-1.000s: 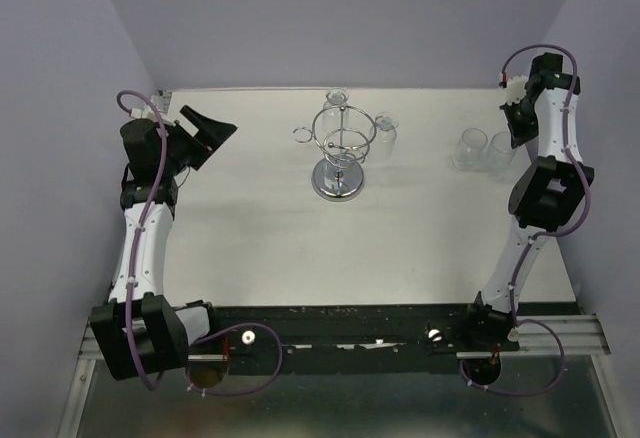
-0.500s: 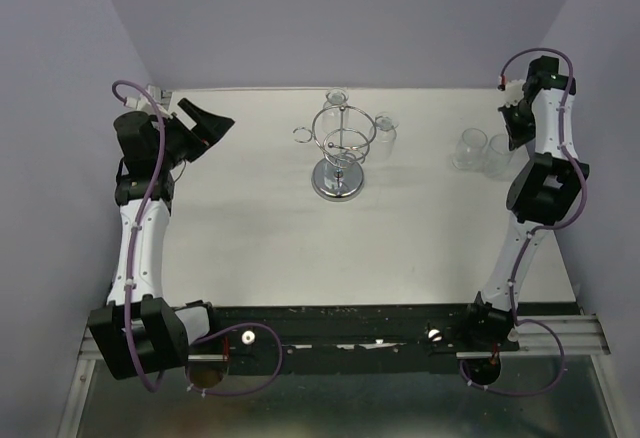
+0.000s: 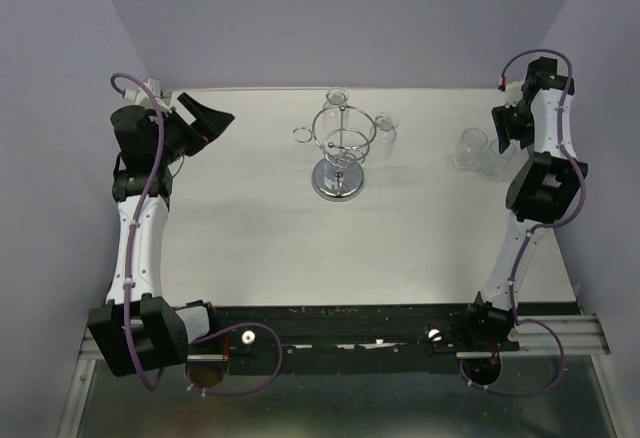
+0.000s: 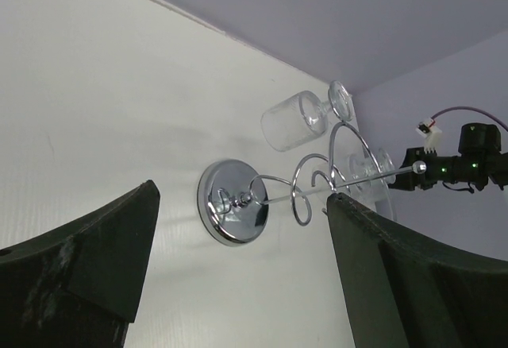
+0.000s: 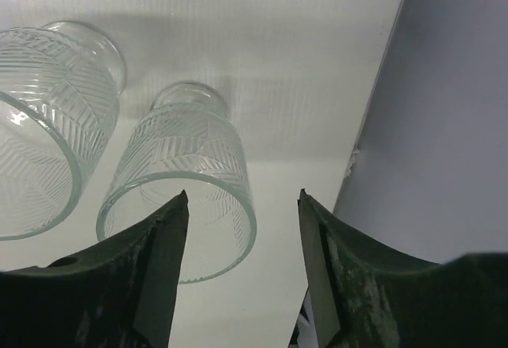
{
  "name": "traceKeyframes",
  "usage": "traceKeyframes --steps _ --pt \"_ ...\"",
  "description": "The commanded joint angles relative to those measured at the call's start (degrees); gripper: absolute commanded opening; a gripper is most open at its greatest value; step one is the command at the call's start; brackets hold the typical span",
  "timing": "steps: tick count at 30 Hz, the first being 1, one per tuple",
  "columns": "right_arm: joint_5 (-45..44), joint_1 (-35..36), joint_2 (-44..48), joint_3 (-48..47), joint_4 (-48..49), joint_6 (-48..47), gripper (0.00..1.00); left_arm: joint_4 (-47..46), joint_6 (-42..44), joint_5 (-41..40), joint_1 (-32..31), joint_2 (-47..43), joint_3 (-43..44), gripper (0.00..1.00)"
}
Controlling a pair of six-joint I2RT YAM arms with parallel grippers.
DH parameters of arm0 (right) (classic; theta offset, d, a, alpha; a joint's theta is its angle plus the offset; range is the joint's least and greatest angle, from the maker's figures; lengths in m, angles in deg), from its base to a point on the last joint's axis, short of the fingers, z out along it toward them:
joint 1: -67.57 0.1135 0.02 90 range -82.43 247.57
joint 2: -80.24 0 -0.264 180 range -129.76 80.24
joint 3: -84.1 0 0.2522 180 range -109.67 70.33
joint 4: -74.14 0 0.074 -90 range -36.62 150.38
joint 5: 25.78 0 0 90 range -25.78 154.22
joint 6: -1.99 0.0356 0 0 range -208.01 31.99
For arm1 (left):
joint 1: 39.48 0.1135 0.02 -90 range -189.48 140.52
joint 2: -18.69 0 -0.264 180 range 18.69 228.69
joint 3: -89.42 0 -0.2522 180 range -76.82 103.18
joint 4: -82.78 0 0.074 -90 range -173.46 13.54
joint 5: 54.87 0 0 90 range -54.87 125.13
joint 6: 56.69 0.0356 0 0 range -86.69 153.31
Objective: Take the wine glass off the wine glass rack
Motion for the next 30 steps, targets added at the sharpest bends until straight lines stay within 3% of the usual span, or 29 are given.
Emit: traceKeyframes --steps 1,5,9,13,16,19,21,23,28,30 --pt "-0.1 -0.7 4.8 -2.2 -1.3 1.6 0.67 -0.1 4.1 3.5 -1.1 0.0 3.5 0.99" --pt "1.3 -0.3 9.6 -3.1 -2.3 3.4 0.72 6.6 13.4 6.4 -4.9 1.9 9.0 0.99" --pt "4.0 3.1 15.4 -1.2 -0.8 0.7 0.80 19.2 32.5 4.6 -13.0 4.5 16.7 0.99" --pt "20.2 8.0 21.8 0.9 -0.6 -2.8 0.81 23.8 43.4 1.7 -18.2 5.3 17.9 0.99" --pt "37.3 9.2 30.8 12.5 7.6 -6.3 0.82 25.4 47.6 0.5 -21.0 5.5 18.2 0.99" --pt "53.1 9.2 43.0 31.7 22.7 -11.5 0.85 25.5 48.8 1.2 -21.6 5.4 18.4 0.99" --pt "59.0 9.2 51.3 45.5 34.6 -12.6 0.91 25.0 50.3 2.1 -21.7 4.5 17.9 0.99" --pt "62.3 9.2 54.2 51.4 40.9 -11.5 0.94 24.5 52.3 3.5 -22.1 3.3 17.1 0.99" --pt "68.1 9.0 48.8 48.0 28.8 -19.8 0.93 25.1 55.4 4.5 -23.5 3.2 19.5 0.99" --pt "68.8 9.0 47.7 48.4 28.5 -18.4 0.93 27.0 57.7 3.4 -24.8 5.6 22.6 0.99"
